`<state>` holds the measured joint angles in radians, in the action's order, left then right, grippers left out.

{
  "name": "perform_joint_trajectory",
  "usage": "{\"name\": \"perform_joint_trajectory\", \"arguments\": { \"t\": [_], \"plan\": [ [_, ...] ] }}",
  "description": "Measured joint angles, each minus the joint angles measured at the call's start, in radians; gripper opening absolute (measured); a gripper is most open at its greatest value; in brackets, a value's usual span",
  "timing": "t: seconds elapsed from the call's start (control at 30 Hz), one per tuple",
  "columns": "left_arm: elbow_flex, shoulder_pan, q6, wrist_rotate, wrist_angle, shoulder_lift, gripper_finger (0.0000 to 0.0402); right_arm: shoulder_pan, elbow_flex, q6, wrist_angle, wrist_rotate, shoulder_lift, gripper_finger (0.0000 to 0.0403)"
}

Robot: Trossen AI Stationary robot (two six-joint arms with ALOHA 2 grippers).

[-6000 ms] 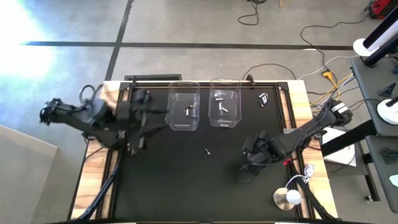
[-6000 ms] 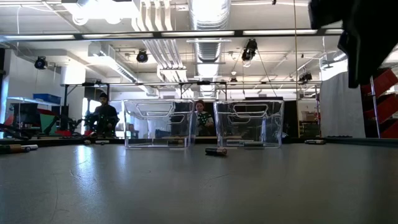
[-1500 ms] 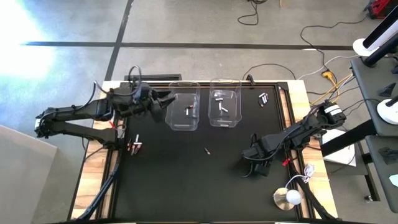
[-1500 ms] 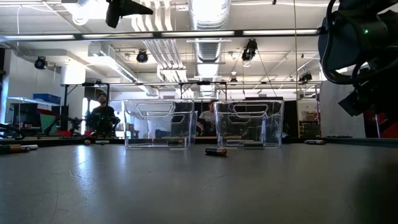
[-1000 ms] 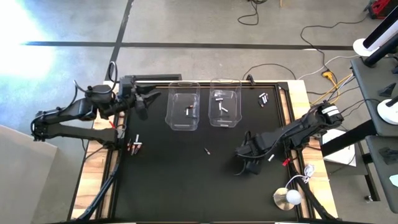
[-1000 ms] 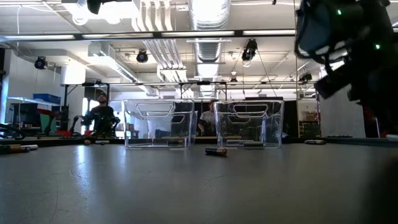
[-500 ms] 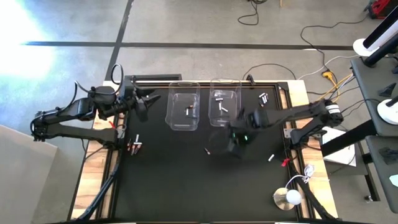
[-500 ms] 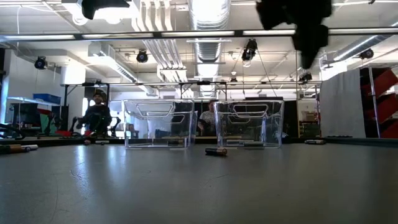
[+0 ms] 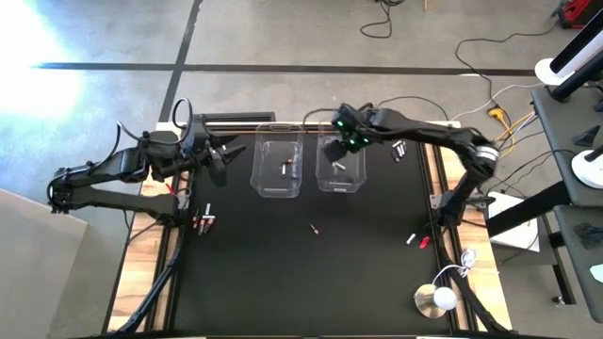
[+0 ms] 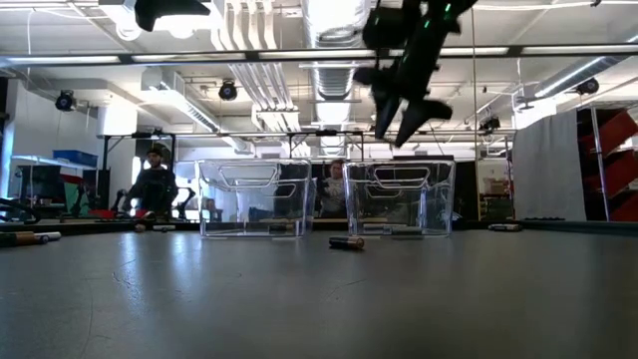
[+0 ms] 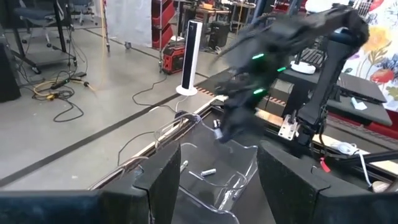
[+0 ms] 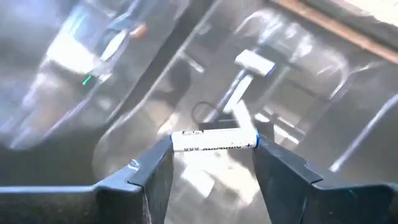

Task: Sort batteries
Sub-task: Put the white battery into the right transparent bin

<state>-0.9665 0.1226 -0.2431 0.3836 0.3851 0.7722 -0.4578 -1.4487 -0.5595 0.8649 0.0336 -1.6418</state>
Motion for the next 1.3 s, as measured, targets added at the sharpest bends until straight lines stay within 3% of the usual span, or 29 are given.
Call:
{"name": "perform_joint_trajectory", "arguments": {
  "t": [0.23,0.43,1.3],
  "plan": [
    [0.0,0.0,0.026,0.0,0.001,-0.007,0.019,-0.052,-0.05,0.026,-0.025,-0.008,-0.237,0.0194],
    [0.0,0.0,0.019,0.0,0.051,-0.013,0.019,-0.062,-0.083,0.016,-0.03,0.0,-0.329,0.0191],
    [0.0,-0.002,0.02,-0.014,0.052,-0.113,0.019,-0.119,-0.059,0.077,-0.026,-0.007,-0.371,0.0201]
  ]
}}
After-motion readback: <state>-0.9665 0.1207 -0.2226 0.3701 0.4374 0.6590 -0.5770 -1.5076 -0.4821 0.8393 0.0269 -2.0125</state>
